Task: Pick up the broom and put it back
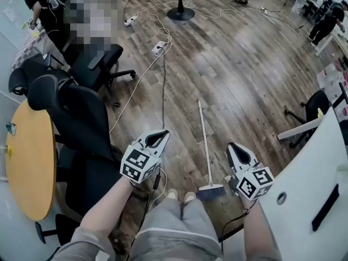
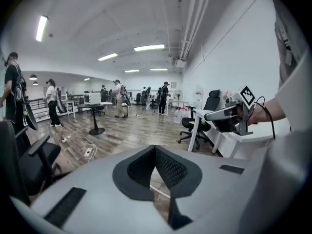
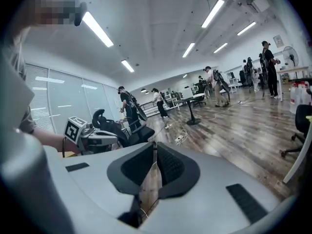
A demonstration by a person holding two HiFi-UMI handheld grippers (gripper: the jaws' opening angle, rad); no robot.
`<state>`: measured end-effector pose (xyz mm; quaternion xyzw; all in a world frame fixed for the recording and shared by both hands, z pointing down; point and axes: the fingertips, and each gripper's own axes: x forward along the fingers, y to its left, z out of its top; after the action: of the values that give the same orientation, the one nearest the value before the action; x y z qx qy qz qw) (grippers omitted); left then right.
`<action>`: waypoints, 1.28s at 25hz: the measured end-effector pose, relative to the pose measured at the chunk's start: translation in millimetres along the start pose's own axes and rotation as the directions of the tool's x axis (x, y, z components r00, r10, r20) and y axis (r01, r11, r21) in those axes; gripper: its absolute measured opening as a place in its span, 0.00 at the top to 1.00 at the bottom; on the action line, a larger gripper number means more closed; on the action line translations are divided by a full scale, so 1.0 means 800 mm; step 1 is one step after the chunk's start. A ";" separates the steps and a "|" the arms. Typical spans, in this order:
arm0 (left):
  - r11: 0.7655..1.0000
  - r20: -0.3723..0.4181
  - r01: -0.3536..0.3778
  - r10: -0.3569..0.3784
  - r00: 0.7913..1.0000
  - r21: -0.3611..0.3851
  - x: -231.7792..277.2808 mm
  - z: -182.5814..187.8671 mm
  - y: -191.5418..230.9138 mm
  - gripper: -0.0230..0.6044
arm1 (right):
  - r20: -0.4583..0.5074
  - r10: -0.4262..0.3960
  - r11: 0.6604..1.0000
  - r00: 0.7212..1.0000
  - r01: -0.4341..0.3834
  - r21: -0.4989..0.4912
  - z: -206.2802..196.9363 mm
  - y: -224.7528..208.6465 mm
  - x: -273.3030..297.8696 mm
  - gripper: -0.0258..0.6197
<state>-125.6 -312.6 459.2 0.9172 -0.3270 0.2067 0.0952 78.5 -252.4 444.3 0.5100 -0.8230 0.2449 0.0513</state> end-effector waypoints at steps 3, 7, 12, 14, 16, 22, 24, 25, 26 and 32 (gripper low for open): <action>1.000 0.050 -0.025 0.025 0.998 0.003 -0.045 0.070 -0.014 0.94 | 0.044 0.018 0.999 0.999 -0.017 -0.027 0.069 0.037 -0.041 0.89; 0.999 0.117 -0.053 0.052 0.992 0.007 -0.112 0.147 -0.044 0.94 | 0.091 0.062 0.994 0.994 -0.053 -0.096 0.139 0.094 -0.096 0.89; 0.994 0.182 -0.082 0.068 0.981 0.069 -0.175 0.208 -0.080 0.94 | 0.152 0.106 0.983 0.983 -0.080 -0.165 0.191 0.150 -0.155 0.89; 0.991 0.197 -0.085 0.065 0.978 0.099 -0.193 0.227 -0.095 0.94 | 0.176 0.113 0.981 0.978 -0.082 -0.173 0.205 0.163 -0.176 0.89; 0.987 0.212 -0.101 0.073 0.975 0.128 -0.211 0.242 -0.106 0.94 | 0.182 0.116 0.979 0.976 -0.082 -0.185 0.212 0.175 -0.194 0.89; 0.986 0.265 -0.111 0.075 0.961 0.123 -0.238 0.266 -0.130 0.94 | 0.187 0.117 0.981 0.975 -0.083 -0.178 0.216 0.192 -0.228 0.89; 0.989 0.262 -0.106 0.074 0.962 0.108 -0.240 0.269 -0.136 0.94 | 0.186 0.117 0.980 0.976 -0.084 -0.179 0.215 0.197 -0.235 0.89; 0.989 0.261 -0.106 0.076 0.962 0.104 -0.240 0.269 -0.138 0.94 | 0.185 0.118 0.980 0.976 -0.084 -0.180 0.215 0.199 -0.238 0.89; 0.989 0.260 -0.108 0.078 0.962 0.101 -0.240 0.270 -0.138 0.94 | 0.184 0.118 0.980 0.976 -0.085 -0.181 0.215 0.200 -0.240 0.89; 0.987 0.257 -0.114 0.082 0.963 0.113 -0.237 0.275 -0.141 0.94 | 0.199 0.124 0.978 0.972 -0.086 -0.188 0.226 0.198 -0.241 0.89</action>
<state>-116.9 -187.9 173.9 0.9229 -0.3676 0.1133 -0.0157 62.9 -120.6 165.8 0.4819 -0.8683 0.1177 -0.0035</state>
